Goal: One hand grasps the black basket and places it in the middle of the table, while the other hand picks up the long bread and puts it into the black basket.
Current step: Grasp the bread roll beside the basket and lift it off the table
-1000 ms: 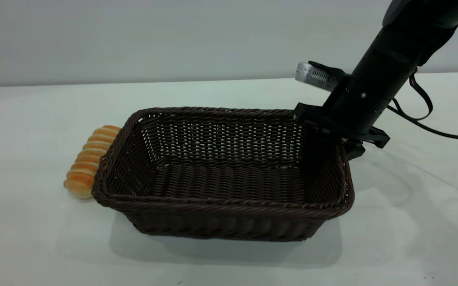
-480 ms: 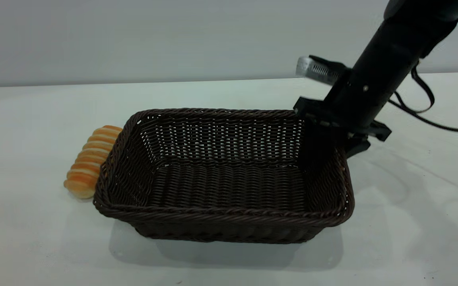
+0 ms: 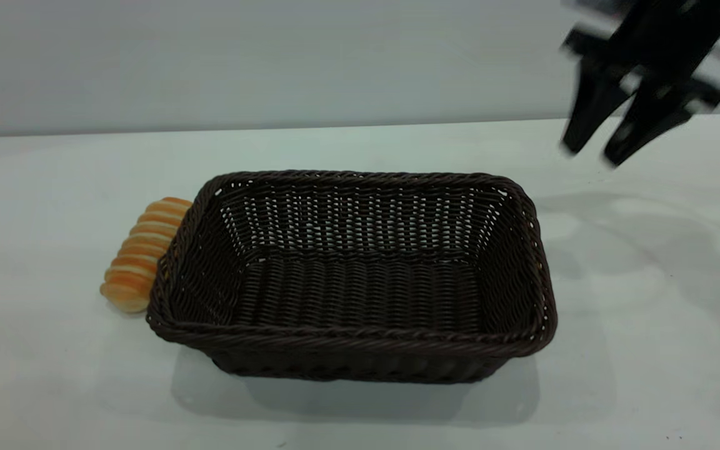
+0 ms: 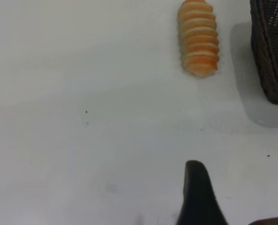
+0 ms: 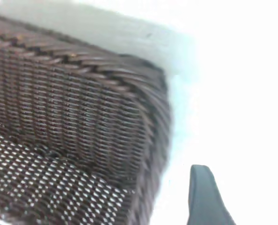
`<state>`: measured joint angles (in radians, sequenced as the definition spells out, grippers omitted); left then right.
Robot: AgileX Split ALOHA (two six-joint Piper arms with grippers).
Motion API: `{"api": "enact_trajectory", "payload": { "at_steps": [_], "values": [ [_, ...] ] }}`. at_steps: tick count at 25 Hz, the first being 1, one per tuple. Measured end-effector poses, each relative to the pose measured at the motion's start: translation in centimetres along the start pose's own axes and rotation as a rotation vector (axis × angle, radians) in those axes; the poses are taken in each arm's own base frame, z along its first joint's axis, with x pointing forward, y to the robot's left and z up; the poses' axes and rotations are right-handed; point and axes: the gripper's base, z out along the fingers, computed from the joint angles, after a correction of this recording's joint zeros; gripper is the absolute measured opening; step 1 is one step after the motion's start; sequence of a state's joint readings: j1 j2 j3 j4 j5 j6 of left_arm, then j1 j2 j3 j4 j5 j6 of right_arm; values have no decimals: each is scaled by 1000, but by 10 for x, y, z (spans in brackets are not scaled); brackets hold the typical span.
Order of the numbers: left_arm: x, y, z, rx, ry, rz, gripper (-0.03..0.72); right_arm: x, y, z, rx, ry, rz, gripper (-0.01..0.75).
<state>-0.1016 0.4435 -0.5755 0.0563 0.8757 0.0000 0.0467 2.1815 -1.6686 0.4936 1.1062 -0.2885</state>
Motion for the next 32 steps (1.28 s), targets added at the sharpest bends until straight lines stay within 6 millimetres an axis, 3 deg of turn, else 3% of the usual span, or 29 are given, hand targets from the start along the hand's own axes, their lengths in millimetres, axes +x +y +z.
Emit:
{"api": "enact_trajectory", "payload": {
  "at_steps": [6,10,13,18,25,32],
  "values": [
    [0,0,1,3,6,-62,508,13,-15,-47,137,25,-43,446],
    [-6,-1,16,-1,97,-84,508,23,-10,-67,254,25,-63,443],
    [-14,-2,37,-2,196,-79,508,37,6,-86,301,0,-86,438],
    [-31,-5,73,23,335,-18,508,79,35,-112,335,-15,-123,436],
    [-80,-20,121,219,396,160,508,132,63,-128,328,-42,-175,434],
    [-106,-24,190,279,474,283,508,163,75,-141,325,-85,-213,434]
  ]
}}
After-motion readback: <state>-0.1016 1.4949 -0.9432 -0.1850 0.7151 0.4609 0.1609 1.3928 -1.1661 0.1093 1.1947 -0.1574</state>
